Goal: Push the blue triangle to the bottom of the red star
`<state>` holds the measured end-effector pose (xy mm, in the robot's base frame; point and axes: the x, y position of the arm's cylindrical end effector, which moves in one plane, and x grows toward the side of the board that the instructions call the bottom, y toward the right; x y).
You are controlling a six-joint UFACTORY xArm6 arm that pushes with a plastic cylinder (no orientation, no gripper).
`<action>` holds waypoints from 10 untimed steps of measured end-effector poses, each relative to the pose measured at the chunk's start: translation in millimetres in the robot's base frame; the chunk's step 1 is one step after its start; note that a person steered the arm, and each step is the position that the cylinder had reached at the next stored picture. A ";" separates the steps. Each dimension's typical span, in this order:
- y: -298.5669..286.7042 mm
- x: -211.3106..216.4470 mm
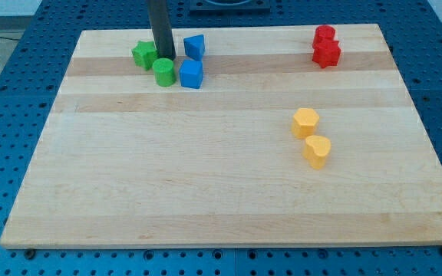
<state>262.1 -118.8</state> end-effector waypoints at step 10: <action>216.7 42.9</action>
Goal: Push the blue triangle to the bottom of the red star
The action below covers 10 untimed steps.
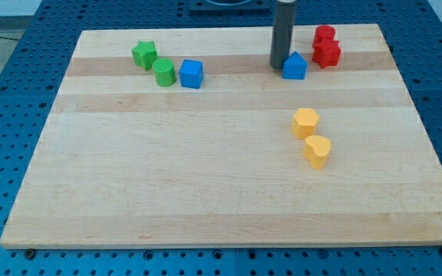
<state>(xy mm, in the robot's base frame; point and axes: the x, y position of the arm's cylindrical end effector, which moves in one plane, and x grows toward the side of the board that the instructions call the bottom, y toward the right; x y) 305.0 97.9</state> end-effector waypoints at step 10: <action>29.3 39.1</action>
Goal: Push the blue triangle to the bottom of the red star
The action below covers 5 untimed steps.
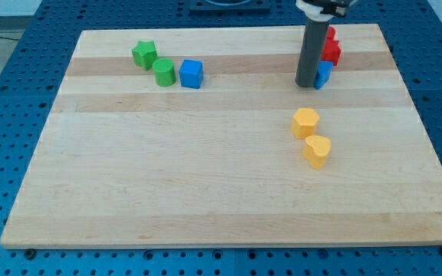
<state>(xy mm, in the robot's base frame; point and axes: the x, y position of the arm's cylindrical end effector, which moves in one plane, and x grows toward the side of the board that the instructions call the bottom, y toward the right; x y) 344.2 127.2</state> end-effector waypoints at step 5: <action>15.0 -10.1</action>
<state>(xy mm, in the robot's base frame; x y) 334.1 142.2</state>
